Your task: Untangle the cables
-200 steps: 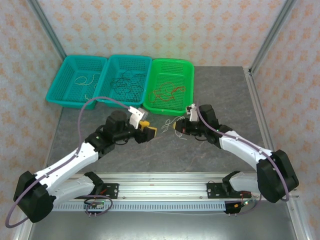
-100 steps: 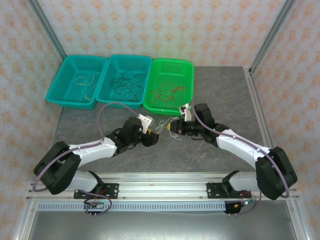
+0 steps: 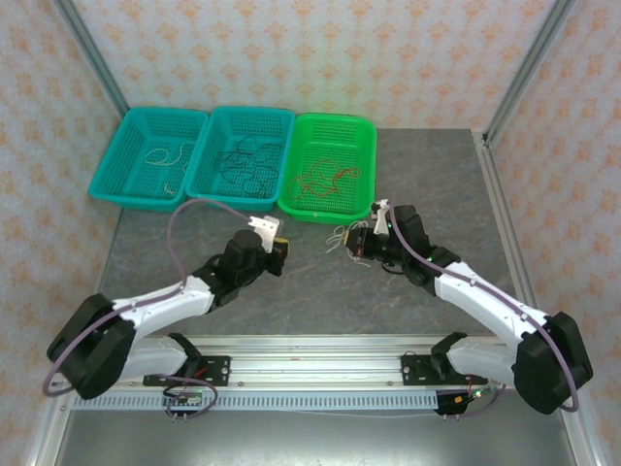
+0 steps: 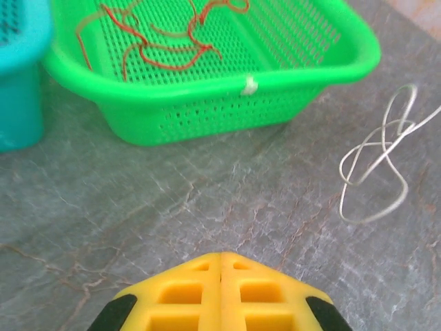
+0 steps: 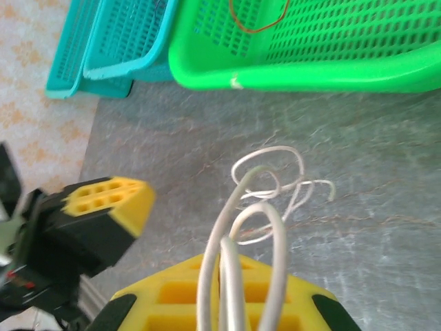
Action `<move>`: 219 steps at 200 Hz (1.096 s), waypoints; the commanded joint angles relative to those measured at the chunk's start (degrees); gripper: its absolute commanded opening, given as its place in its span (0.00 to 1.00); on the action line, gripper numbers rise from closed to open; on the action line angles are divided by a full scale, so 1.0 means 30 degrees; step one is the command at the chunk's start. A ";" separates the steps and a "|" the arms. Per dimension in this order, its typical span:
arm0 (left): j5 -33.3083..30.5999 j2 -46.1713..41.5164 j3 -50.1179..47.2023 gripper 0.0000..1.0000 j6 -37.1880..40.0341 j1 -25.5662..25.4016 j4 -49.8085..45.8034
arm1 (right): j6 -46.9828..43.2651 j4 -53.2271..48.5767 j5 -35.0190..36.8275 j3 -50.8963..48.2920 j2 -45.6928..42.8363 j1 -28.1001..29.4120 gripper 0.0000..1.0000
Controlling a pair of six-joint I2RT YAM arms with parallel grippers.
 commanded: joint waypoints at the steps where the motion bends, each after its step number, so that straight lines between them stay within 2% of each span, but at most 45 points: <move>1: 0.2615 -0.1366 -0.0327 0.01 0.2045 0.0153 -0.0851 | -0.0852 0.0800 -0.0991 -0.0298 -0.0348 -0.0081 0.00; 14: 0.5343 -0.1817 -0.0354 0.14 0.2296 0.0068 -0.0084 | -0.1237 0.0982 -0.2204 -0.0059 -0.0186 -0.0081 0.00; 23: 0.6595 -0.1726 -0.0341 0.26 0.1905 -0.0047 0.0858 | -0.1522 0.0931 -0.2890 0.0134 -0.0076 -0.0088 0.00; 35: 0.7539 -0.1266 0.0124 0.49 0.1754 -0.0250 0.1257 | -0.1853 0.0815 -0.3705 0.0449 0.0070 -0.0088 0.00; 43: 0.8038 -0.0783 0.0591 0.60 0.1916 -0.0365 0.1103 | -0.1979 0.0794 -0.4191 0.0624 0.0122 -0.0087 0.00; 63: 0.7974 0.0337 0.1489 0.64 0.2409 -0.0498 0.0862 | -0.1980 0.0744 -0.5348 0.1088 0.0417 -0.0031 0.00; 99: 0.5620 0.2055 0.1760 0.65 0.3424 -0.0498 0.1997 | -0.1618 0.1791 -0.8453 0.1368 0.0720 0.0517 0.00; 122: 0.5476 0.3746 0.2101 0.56 0.3065 -0.0513 0.3079 | -0.0984 0.2452 -0.9165 0.1233 0.0648 0.0728 0.00; 134: 0.5642 0.4235 0.2105 0.47 0.2347 -0.0501 0.4108 | -0.0912 0.2323 -0.9211 0.1244 0.0558 0.0733 0.00; 161: 0.4585 0.4315 0.2049 0.00 0.1680 -0.0498 0.4702 | -0.1701 0.0692 -0.7319 0.1277 -0.0198 0.0734 0.00; 194: 0.1206 0.3036 0.1665 0.00 0.1802 -0.0498 0.2528 | -0.2903 -0.2030 -0.2759 0.1324 -0.1450 0.0572 0.00; 219: -0.3013 0.1778 0.1120 0.00 0.1313 -0.0345 0.0051 | -0.2769 -0.3911 0.3192 0.0877 -0.2298 0.0001 0.01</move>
